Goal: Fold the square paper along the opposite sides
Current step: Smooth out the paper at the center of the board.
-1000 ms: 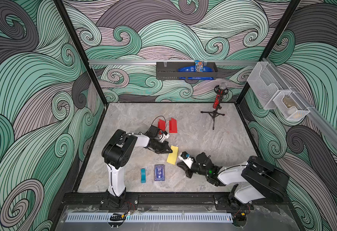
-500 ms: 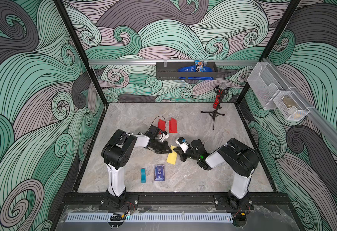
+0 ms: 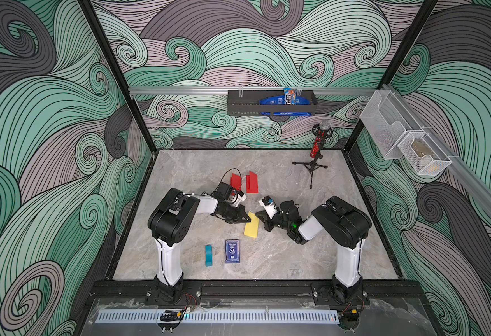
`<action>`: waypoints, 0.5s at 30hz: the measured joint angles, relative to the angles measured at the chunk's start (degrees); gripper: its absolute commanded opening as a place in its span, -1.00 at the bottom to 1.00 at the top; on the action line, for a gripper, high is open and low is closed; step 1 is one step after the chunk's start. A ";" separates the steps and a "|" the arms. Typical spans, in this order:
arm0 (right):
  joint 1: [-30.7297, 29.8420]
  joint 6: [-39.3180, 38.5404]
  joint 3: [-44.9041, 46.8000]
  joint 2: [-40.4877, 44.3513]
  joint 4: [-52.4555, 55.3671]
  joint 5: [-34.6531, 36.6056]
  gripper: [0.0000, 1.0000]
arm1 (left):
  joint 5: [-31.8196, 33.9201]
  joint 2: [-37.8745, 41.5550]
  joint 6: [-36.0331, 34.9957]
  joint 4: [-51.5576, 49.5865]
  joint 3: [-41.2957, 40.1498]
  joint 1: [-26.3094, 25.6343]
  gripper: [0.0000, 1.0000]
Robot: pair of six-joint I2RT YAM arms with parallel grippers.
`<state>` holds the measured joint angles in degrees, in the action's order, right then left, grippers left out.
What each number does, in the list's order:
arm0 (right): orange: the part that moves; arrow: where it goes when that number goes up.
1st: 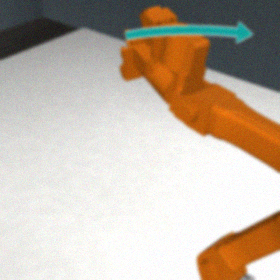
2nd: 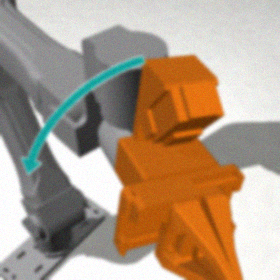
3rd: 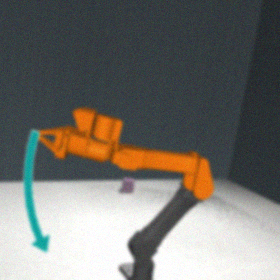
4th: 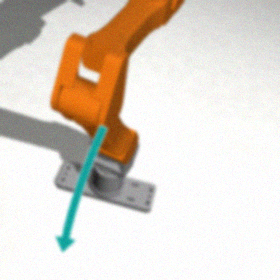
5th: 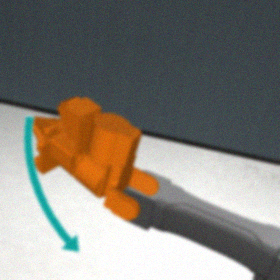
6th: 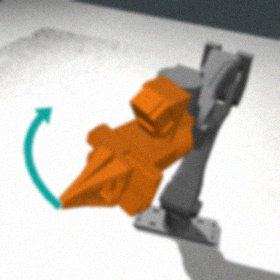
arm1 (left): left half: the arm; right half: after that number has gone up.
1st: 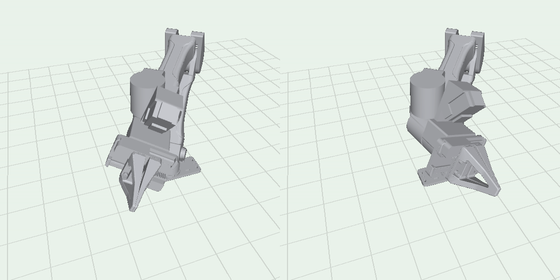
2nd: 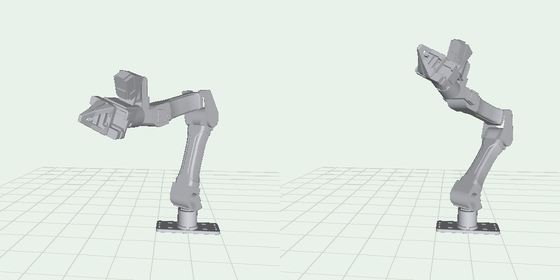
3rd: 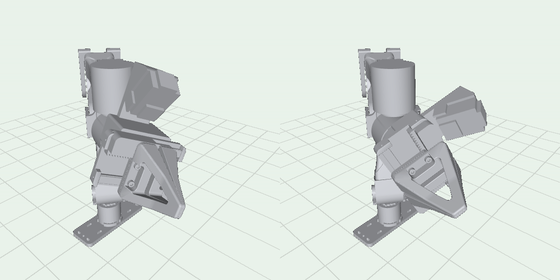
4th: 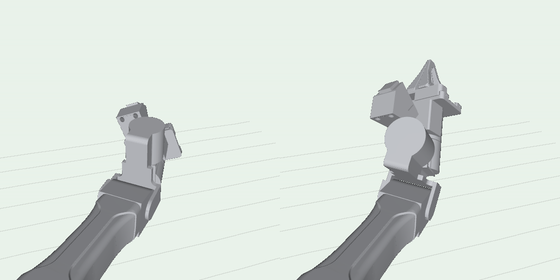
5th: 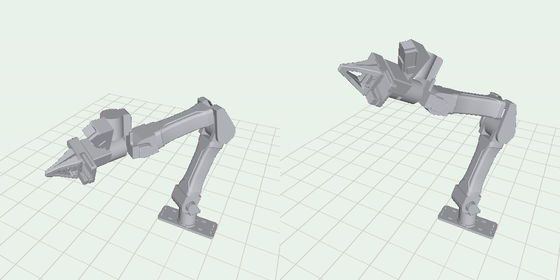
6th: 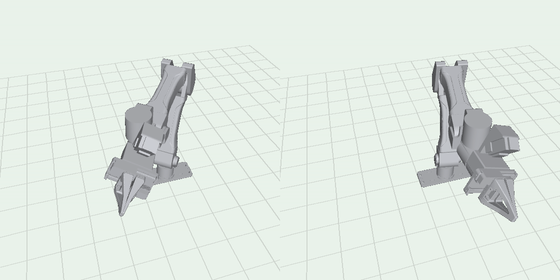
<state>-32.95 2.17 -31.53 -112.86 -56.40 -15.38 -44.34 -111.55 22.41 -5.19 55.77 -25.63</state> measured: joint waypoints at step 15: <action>-0.76 0.02 4.68 13.55 5.16 0.98 -1.00 | -0.04 0.00 0.09 0.04 0.02 0.00 -1.00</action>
<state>-33.71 2.20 -26.85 -99.31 -51.24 -14.39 -44.38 -111.55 22.50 -5.15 55.79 -25.63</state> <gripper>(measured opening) 0.042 0.047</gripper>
